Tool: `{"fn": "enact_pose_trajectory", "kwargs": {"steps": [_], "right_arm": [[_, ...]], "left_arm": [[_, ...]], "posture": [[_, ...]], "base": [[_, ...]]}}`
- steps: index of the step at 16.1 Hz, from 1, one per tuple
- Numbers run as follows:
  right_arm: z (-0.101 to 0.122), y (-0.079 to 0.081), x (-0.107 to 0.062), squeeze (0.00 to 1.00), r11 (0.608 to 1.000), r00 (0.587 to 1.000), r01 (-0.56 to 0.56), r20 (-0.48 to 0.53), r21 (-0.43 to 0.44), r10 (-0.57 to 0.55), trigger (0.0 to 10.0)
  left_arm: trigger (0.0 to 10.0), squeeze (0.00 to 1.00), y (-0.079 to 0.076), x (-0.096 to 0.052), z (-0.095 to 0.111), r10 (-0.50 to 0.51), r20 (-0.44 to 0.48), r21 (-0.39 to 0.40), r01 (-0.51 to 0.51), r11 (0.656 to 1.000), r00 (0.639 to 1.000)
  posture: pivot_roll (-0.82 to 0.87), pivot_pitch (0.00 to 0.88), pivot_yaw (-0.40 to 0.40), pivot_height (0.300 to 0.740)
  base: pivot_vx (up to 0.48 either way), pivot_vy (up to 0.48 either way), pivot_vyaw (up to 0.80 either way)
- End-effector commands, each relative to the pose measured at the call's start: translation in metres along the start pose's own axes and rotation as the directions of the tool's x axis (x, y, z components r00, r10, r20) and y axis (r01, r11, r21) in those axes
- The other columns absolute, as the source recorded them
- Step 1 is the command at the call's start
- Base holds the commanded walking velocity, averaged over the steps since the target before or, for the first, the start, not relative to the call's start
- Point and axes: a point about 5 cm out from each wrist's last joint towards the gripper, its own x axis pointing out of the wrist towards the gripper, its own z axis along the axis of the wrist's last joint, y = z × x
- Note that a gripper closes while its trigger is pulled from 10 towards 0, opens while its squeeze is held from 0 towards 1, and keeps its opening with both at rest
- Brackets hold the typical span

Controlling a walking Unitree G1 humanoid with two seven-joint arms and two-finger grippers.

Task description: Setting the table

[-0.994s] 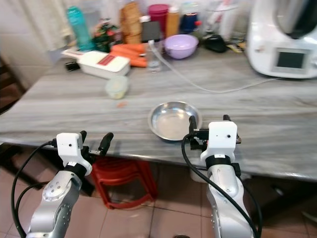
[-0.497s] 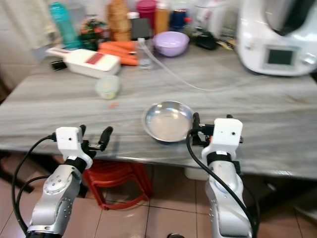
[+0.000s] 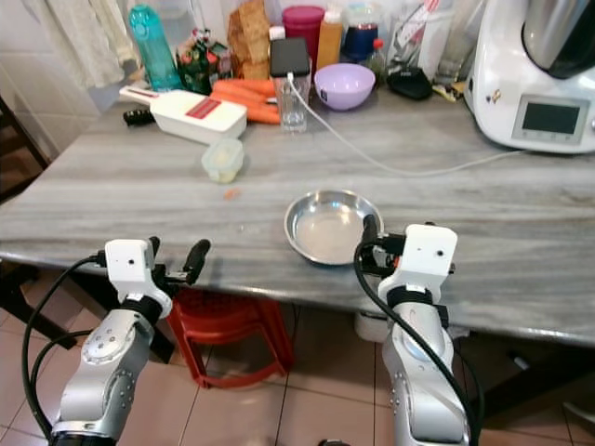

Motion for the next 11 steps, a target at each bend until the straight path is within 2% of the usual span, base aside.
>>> {"fn": "enact_pose_trajectory", "kwargs": {"steps": [1, 11], "right_arm": [[-0.0006, -0.0021, -0.0006, 0.0, 1.0, 1.0, 0.006, -0.001, 0.012, -0.006, 10.0], [-0.0012, -0.0062, 0.0026, 0.0, 0.998, 0.999, 0.037, 0.004, 0.043, -0.037, 10.0]], "left_arm": [[10.0, 0.0, 0.0025, -0.0003, -0.0024, 0.005, -0.015, 0.015, -0.004, 1.0, 1.0], [10.0, 0.0, 0.002, 0.0036, -0.0015, -0.003, -0.014, 0.022, 0.003, 1.0, 1.0]], "posture": [[-0.14, 0.064, 0.071, 0.74], [-0.13, 0.058, 0.077, 0.74]], "base": [[-0.296, 0.0, 0.0], [-0.304, 0.0, 0.0]]}}
